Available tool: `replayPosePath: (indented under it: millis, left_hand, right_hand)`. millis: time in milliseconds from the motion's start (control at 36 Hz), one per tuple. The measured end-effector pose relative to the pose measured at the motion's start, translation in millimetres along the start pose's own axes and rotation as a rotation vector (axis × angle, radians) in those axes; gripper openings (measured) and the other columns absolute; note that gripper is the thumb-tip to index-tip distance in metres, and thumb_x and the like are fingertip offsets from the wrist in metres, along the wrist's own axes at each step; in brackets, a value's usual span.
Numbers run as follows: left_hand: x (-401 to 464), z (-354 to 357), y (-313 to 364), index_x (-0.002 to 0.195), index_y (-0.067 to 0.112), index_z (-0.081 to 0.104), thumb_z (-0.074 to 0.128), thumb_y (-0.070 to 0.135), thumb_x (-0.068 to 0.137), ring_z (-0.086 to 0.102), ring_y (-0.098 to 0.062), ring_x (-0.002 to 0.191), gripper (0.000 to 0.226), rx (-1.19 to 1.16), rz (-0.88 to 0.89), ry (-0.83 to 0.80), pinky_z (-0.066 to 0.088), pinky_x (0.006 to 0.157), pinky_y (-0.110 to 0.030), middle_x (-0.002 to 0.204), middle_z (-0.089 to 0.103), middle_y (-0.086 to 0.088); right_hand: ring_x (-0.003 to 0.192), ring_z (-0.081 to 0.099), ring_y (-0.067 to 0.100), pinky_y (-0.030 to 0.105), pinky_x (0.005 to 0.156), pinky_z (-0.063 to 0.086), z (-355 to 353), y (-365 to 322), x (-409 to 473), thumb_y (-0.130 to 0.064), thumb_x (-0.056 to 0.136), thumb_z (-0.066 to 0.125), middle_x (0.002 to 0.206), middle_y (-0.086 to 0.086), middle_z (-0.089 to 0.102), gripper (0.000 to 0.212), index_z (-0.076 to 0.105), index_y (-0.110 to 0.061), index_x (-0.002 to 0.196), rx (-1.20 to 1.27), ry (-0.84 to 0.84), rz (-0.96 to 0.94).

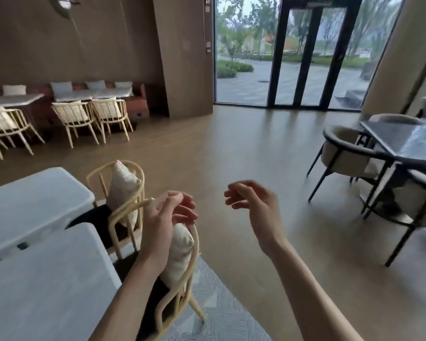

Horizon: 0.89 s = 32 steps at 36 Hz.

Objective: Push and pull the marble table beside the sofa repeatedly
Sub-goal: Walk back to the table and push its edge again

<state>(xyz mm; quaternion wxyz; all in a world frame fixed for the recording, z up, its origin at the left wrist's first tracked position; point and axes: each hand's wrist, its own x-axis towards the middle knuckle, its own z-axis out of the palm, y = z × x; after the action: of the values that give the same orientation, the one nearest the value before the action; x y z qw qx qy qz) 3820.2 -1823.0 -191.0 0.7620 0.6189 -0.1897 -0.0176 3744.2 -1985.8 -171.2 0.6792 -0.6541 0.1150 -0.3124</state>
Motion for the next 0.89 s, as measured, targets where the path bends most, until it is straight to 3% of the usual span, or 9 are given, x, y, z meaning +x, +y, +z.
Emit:
replayPosePath:
  millis: [139, 222, 389, 556, 667, 750, 889]
  left_hand:
    - [101.4, 41.1, -23.2, 0.081, 0.010, 0.074, 0.053, 0.025, 0.086, 0.067, -0.033, 0.069, 0.026, -0.049, 0.020, 0.093, 0.054, 0.067, -0.039, 0.079, 0.071, -0.018]
    - [151.1, 56.7, -32.6, 0.080, 0.008, 0.073, 0.053, 0.023, 0.085, 0.066, -0.033, 0.067, 0.025, -0.072, 0.047, 0.152, 0.056, 0.061, -0.033, 0.077, 0.070, -0.017]
    - [261.2, 65.6, -66.6, 0.075, 0.016, 0.074, 0.051, 0.018, 0.087, 0.065, -0.027, 0.065, 0.025, -0.077, 0.071, 0.257, 0.056, 0.060, -0.031, 0.076, 0.068, -0.015]
    - [404.4, 82.4, -153.4, 0.074, 0.018, 0.074, 0.051, 0.018, 0.086, 0.065, -0.024, 0.061, 0.026, -0.148, 0.042, 0.324, 0.055, 0.055, -0.030, 0.073, 0.069, -0.011]
    - [508.6, 101.7, -211.4, 0.074, 0.015, 0.073, 0.053, 0.023, 0.084, 0.065, -0.026, 0.061, 0.023, -0.202, -0.076, 0.374, 0.053, 0.057, -0.035, 0.074, 0.068, -0.013]
    - [594.4, 109.5, -222.5, 0.075, 0.009, 0.071, 0.053, 0.025, 0.082, 0.065, -0.027, 0.059, 0.025, -0.307, -0.125, 0.386, 0.052, 0.056, -0.035, 0.073, 0.067, -0.015]
    - [714.1, 98.3, -209.7, 0.072, 0.014, 0.074, 0.054, 0.024, 0.082, 0.066, -0.027, 0.060, 0.025, -0.256, -0.064, 0.397, 0.053, 0.056, -0.036, 0.074, 0.068, -0.014]
  right_hand:
    - [0.068, 0.066, 0.021, 0.028, 0.064, 0.050, -6.2, 15.5, 123.8, -0.014, 0.090, 0.060, 0.078, 0.019, 0.073, 0.019, 0.072, 0.001, 0.085, 0.052, -0.087, 0.004]
    - [0.067, 0.066, 0.020, 0.026, 0.064, 0.050, -1.6, 24.4, 191.2, -0.020, 0.087, 0.060, 0.074, 0.008, 0.072, 0.020, 0.071, -0.003, 0.084, 0.031, -0.186, 0.015]
    - [0.066, 0.066, 0.018, 0.027, 0.064, 0.050, 19.5, 62.3, 318.9, -0.023, 0.085, 0.060, 0.073, 0.006, 0.073, 0.025, 0.070, 0.000, 0.083, 0.023, -0.317, 0.004]
    - [0.067, 0.066, 0.019, 0.026, 0.064, 0.050, 30.9, 140.5, 451.4, -0.011, 0.093, 0.060, 0.077, 0.011, 0.073, 0.017, 0.071, 0.000, 0.087, -0.061, -0.335, 0.053]
    - [0.068, 0.066, 0.021, 0.030, 0.067, 0.050, 45.8, 183.3, 550.2, -0.008, 0.094, 0.057, 0.076, 0.010, 0.073, 0.017, 0.071, 0.001, 0.091, -0.142, -0.350, 0.140]
    - [0.069, 0.067, 0.022, 0.032, 0.068, 0.051, 66.4, 187.1, 638.5, -0.009, 0.095, 0.056, 0.077, 0.009, 0.074, 0.017, 0.071, -0.001, 0.092, -0.176, -0.419, 0.157]
    - [0.068, 0.068, 0.024, 0.032, 0.066, 0.051, 110.2, 171.9, 769.6, -0.010, 0.093, 0.057, 0.076, 0.011, 0.074, 0.019, 0.074, -0.010, 0.084, -0.127, -0.456, 0.054]
